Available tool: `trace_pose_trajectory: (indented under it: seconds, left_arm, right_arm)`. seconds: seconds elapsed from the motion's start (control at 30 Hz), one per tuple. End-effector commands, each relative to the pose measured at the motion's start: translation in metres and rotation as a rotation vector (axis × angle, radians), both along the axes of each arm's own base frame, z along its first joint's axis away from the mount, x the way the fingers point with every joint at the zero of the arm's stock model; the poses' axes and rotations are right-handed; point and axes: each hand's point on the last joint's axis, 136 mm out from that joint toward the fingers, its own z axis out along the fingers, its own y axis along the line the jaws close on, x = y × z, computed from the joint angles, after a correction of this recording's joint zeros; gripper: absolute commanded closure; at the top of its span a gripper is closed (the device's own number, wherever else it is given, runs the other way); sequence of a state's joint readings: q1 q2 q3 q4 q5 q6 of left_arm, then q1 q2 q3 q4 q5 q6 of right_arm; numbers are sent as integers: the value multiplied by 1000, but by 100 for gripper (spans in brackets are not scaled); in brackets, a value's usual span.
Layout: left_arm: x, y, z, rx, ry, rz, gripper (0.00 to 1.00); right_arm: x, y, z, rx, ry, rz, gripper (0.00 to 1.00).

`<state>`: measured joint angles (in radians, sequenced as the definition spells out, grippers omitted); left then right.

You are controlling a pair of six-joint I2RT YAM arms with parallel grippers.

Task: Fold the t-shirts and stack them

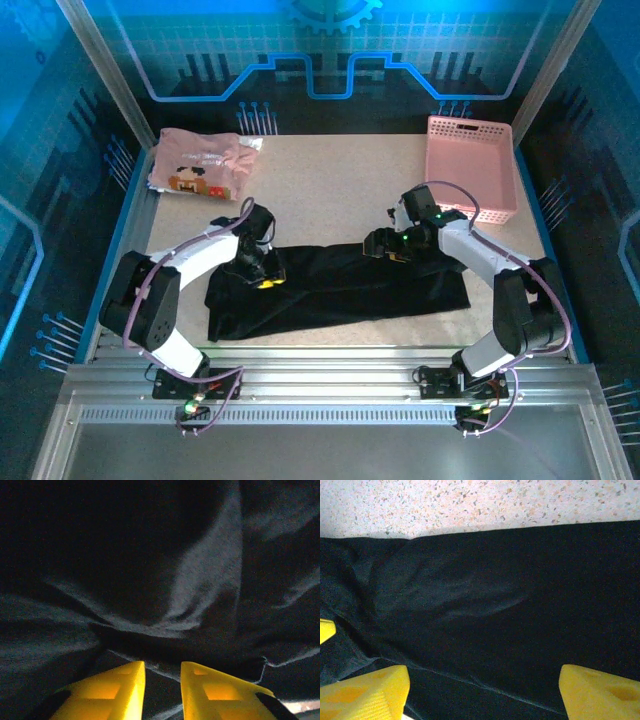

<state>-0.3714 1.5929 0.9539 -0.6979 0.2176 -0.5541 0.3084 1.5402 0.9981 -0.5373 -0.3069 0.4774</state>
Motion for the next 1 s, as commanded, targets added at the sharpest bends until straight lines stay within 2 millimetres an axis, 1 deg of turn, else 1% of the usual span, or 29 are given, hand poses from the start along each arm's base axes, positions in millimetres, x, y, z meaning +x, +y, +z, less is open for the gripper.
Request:
trace_pose_trajectory:
  seconds: [0.0, 0.1, 0.13, 0.23, 0.3, 0.33, 0.37, 0.4, 0.53, 0.57, 0.67, 0.83, 0.97]
  left_arm:
    - [-22, -4, 3, -28, 40, -38, 79]
    - [-33, -4, 4, -29, 55, -55, 88]
    - [-36, -6, 5, -35, 56, -63, 90]
    - [-46, -6, 6, -30, 69, -73, 93]
    - [-49, 0, 7, 2, 61, -59, 94]
    - [-47, 4, 9, 22, 42, -43, 92]
    - [-44, 8, 11, 44, 27, -24, 85]
    - [-41, 12, 14, 64, 10, -6, 69]
    - [-22, 19, 22, 110, -58, 29, 54]
    - [-17, 20, 23, 113, -68, 40, 53]
    - [-8, 20, 16, 117, -59, 45, 53]
    - [3, 18, 2, 136, -49, 22, 55]
    - [9, 19, -6, 164, -40, 14, 58]
  right_arm:
    - [0, -5, -6, -21, 5, -9, 21]
    - [3, -8, -6, -28, 6, -21, 21]
    - [4, -9, -7, -30, 8, -25, 21]
    - [7, -10, -7, -36, 7, -30, 21]
    - [8, -10, -6, -38, 7, -32, 21]
    - [9, -10, -6, -36, 6, -33, 21]
    - [9, -9, -6, -33, 6, -31, 21]
    - [10, -8, -5, -31, 4, -29, 21]
    - [10, -8, -6, -26, 5, -27, 21]
    - [11, -8, -5, -27, 4, -25, 21]
    - [9, -8, -6, -29, 8, -23, 21]
    - [8, -8, -5, -24, 2, -20, 21]
    - [6, -10, -5, -22, 2, -27, 21]
